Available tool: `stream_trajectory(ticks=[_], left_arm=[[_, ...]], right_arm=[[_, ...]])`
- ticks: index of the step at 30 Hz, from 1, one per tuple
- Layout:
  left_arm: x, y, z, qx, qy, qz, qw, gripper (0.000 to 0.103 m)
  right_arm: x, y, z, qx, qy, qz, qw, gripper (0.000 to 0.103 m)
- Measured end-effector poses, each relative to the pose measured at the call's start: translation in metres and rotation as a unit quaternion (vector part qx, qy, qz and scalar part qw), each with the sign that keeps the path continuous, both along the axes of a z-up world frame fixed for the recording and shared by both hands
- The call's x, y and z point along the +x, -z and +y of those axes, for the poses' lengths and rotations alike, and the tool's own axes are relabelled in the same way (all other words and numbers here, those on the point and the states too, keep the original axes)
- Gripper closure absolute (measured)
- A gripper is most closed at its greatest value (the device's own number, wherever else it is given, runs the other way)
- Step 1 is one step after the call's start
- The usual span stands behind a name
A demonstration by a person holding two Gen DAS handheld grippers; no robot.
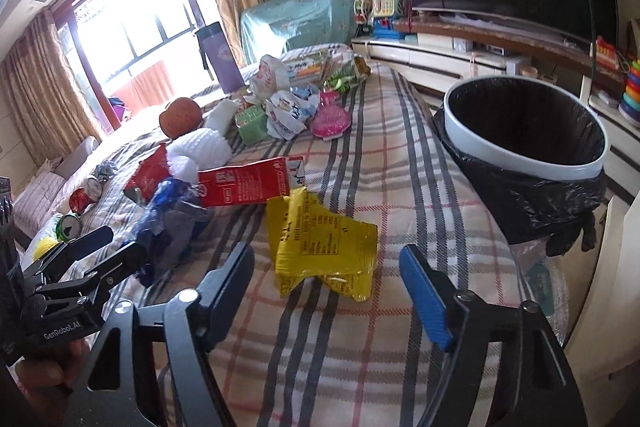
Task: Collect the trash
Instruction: 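Grasp the blue plastic bag with the left tool while the right tool grasps the yellow wrapper, then carry both items over the trash bin and open both tools to drop them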
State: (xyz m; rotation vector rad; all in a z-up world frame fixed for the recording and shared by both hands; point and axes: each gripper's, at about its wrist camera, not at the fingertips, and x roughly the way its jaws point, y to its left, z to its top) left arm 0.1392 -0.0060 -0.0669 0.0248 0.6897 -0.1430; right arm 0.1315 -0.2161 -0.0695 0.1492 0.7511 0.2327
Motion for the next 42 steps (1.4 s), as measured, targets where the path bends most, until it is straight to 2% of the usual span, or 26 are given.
stream_trajectory(ticks=[1, 3, 4, 9, 11, 18, 24, 32, 42], left_arm=[[0.005, 0.002, -0.002, 0.005, 0.003, 0.005, 1.0000, 0.022], [0.013, 0.008, -0.006, 0.008, 0.014, 0.018, 0.9997, 0.045], [0.015, 0.011, -0.008, 0.002, 0.024, 0.028, 0.9993, 0.052], [0.013, 0.011, -0.013, -0.003, 0.032, 0.025, 0.9992, 0.074], [0.009, 0.008, -0.014, -0.013, 0.037, 0.023, 0.9990, 0.077], [-0.008, -0.010, -0.024, -0.040, 0.064, 0.006, 0.9971, 0.080], [-0.010, -0.020, -0.048, -0.044, 0.095, -0.001, 0.9945, 0.080], [0.007, -0.023, -0.081, -0.048, 0.124, 0.011, 0.9911, 0.080], [0.033, -0.029, -0.140, -0.034, 0.172, 0.024, 0.9842, 0.080]], right_arm=[[0.003, 0.001, -0.001, 0.000, 0.001, 0.004, 1.000, 0.033], [0.008, 0.006, -0.001, 0.006, -0.004, 0.012, 1.000, 0.047], [0.009, 0.007, -0.001, 0.012, -0.008, 0.015, 1.000, 0.048], [0.006, 0.007, -0.001, 0.013, -0.020, 0.008, 1.000, 0.059], [0.003, 0.006, -0.002, 0.016, -0.024, 0.006, 1.000, 0.064], [-0.009, -0.005, -0.019, 0.032, -0.016, -0.005, 0.999, 0.066], [-0.014, -0.015, -0.042, 0.041, 0.005, -0.017, 0.999, 0.066], [-0.014, -0.022, -0.074, 0.047, 0.035, -0.024, 0.998, 0.066], [-0.001, -0.028, -0.118, 0.050, 0.072, -0.023, 0.996, 0.066]])
